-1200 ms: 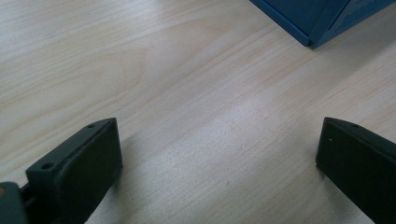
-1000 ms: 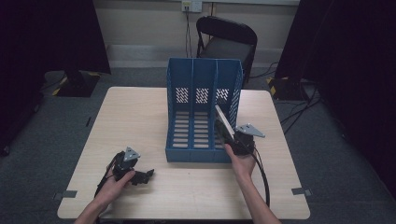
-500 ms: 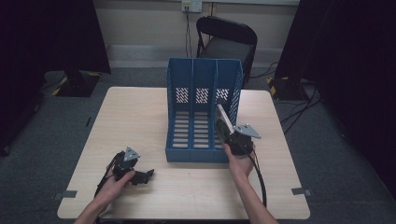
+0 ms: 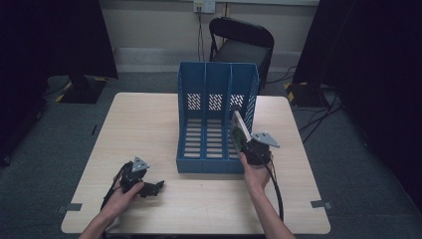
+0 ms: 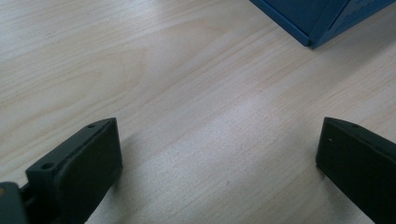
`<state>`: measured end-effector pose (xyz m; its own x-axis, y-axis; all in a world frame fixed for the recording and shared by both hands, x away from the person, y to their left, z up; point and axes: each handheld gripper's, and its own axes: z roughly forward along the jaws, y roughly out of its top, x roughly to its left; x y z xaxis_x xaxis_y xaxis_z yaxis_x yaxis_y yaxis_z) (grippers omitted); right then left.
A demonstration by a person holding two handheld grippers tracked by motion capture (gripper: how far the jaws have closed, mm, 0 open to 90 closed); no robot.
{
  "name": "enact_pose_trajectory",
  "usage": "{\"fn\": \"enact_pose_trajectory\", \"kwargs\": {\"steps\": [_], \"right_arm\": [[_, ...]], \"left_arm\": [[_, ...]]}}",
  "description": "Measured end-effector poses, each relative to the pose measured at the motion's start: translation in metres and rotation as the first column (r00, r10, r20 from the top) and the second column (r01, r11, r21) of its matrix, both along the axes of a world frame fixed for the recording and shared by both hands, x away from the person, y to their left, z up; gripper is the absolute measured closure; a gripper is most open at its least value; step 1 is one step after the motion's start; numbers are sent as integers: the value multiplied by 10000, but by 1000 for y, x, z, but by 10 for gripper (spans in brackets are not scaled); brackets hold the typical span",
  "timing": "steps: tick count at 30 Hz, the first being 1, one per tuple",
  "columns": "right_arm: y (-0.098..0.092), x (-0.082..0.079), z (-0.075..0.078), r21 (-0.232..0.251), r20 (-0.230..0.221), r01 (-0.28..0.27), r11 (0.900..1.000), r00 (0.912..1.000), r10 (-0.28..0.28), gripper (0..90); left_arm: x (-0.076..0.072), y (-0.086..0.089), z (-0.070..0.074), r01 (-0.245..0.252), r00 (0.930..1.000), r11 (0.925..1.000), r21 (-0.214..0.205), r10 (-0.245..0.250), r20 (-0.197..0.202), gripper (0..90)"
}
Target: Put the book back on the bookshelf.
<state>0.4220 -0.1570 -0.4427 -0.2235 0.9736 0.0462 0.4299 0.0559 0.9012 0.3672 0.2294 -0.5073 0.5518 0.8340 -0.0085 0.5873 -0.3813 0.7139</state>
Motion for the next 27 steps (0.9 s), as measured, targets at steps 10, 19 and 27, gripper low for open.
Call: {"fn": "enact_pose_trajectory", "kwargs": {"steps": [10, 19, 27], "right_arm": [[-1, 3, 6, -61, -22, 130, 9999, 9999, -131, 761], [3, 4, 13, -178, 347, 702, 9974, 9970, -696, 761], [5, 6, 9, -121, 411, 1240, 9922, 9915, -1234, 761]], "left_arm": [[0, 0, 0, 54, 10000, 10000, -5, -54, 17, 0], [0, 0, 0, 58, 10000, 10000, -5, -58, 13, 0], [0, 0, 0, 54, 10000, 10000, -6, -54, 15, 0]]}}
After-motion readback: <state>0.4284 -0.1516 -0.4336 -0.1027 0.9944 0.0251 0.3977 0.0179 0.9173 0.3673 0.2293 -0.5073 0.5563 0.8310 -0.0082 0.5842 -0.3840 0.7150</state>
